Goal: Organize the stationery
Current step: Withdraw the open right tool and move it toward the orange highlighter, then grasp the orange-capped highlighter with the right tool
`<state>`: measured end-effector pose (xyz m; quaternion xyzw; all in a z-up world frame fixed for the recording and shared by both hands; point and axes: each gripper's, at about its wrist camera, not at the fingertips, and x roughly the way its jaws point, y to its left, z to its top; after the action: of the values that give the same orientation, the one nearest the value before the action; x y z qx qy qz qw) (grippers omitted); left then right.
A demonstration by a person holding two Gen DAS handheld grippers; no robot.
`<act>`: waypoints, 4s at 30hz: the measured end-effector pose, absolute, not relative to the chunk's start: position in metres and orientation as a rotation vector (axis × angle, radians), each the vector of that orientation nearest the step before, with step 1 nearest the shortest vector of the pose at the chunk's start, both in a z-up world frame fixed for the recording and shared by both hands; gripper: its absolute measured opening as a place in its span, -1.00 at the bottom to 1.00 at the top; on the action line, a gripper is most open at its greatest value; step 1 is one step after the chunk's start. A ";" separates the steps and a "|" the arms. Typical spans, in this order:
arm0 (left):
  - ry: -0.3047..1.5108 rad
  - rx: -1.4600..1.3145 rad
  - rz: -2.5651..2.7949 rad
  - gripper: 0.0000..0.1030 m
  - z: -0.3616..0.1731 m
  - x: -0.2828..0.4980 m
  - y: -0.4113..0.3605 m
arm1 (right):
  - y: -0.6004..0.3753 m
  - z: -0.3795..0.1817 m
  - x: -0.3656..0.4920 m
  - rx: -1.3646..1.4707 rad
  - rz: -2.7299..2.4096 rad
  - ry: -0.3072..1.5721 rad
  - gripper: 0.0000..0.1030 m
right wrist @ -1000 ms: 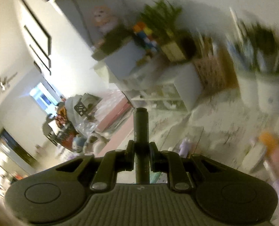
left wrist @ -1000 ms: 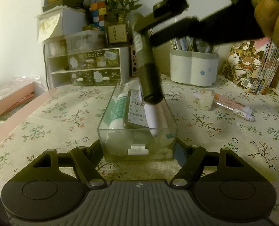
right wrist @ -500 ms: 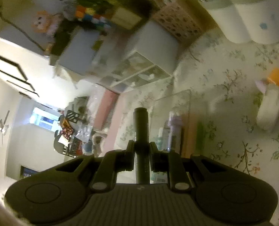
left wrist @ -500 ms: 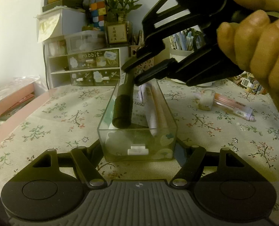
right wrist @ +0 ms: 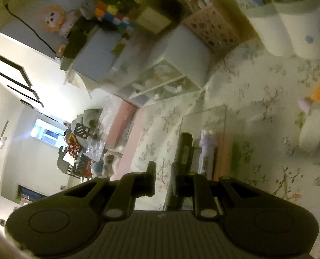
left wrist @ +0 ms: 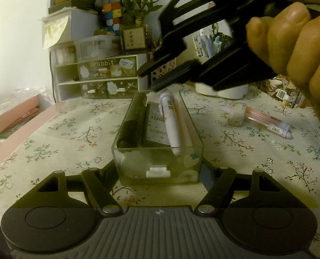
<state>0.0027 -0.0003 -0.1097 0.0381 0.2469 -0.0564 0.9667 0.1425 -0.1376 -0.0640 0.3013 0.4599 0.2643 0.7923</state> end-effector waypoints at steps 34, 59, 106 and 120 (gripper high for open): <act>0.581 0.060 -0.105 0.40 -0.100 0.017 -0.001 | -0.234 -0.063 0.096 0.168 0.127 0.813 -0.10; 0.578 0.046 -0.083 0.41 -0.102 0.027 -0.006 | -0.190 -0.079 0.142 0.170 0.076 0.838 -0.66; 0.558 0.043 -0.089 0.40 -0.103 0.024 -0.006 | -0.207 -0.093 0.125 -0.231 0.167 0.812 -0.32; 0.557 0.044 -0.090 0.40 -0.103 0.024 -0.005 | -0.206 -0.049 0.110 0.284 0.196 0.821 -0.39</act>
<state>0.0241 -0.0054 -0.1028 0.0216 0.2750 -0.0444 0.9602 0.1101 -0.2058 -0.0489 0.1371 0.3969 0.0948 0.9026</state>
